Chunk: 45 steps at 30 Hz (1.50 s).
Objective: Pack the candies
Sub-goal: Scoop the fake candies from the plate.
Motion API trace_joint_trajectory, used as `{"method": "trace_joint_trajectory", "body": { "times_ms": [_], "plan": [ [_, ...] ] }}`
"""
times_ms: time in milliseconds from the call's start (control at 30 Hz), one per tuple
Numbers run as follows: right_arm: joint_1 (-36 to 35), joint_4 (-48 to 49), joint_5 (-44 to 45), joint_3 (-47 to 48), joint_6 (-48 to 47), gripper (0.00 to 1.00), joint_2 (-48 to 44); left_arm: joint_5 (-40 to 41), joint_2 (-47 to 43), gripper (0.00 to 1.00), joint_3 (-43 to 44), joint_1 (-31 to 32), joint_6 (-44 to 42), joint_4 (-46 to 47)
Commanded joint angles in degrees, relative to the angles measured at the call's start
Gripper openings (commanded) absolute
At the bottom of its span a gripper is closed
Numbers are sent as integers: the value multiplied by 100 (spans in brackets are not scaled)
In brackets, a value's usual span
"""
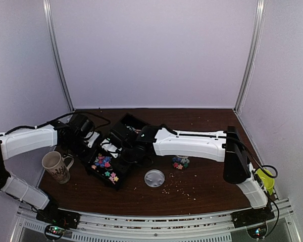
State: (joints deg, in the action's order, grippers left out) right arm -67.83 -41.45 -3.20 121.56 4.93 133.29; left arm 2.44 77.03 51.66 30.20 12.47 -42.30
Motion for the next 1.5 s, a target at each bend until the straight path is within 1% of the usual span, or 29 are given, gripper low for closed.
{"method": "trace_joint_trajectory", "body": {
  "times_ms": [0, 167, 233, 367, 467, 600, 700, 833, 1067, 1133, 1267, 1467],
  "plan": [
    [91, 894, 1080, -998, 448, 0, 322, -1175, -808, 0, 455, 169, 18, 1827],
    [89, 1990, 1870, -1894, 1080, 0, -3, -1031, -778, 0, 477, 164, 29, 1744],
    [80, 2195, 2082, -2127, 1256, 0, -67, -965, -786, 0, 472, 166, 37, 1737],
    [39, 2572, 2451, -2496, 1281, 0, -233, -607, -746, 0, 507, 132, 88, 1585],
    [37, 2900, 2358, -2698, 1191, 0, -297, -720, -697, 0, 515, 118, 100, 1593],
    [29, 3658, 2326, -3233, 1077, 0, -499, -788, -627, 0, 525, 47, 124, 1559],
    [25, 3773, 2306, -3323, 1009, 0, -560, -812, -575, 0, 522, 11, 144, 1552],
    [22, 4449, 2236, -3811, 837, 0, -804, -783, -444, 0, 568, -121, 228, 1422],
    [19, 5815, 2195, -4746, 493, 0, -1088, -1043, -263, 0, 586, -246, 265, 1405],
    [22, 6059, 2174, -4901, 437, 0, -1152, -1047, -192, 0, 620, -256, 265, 1349],
    [24, 6197, 2123, -5039, 406, 0, -1247, -1032, -110, 0, 649, -307, 274, 1288],
    [21, 6673, 2115, -5491, 380, 0, -1542, -1015, -4, 0, 669, -366, 292, 1230]
  ]
}}
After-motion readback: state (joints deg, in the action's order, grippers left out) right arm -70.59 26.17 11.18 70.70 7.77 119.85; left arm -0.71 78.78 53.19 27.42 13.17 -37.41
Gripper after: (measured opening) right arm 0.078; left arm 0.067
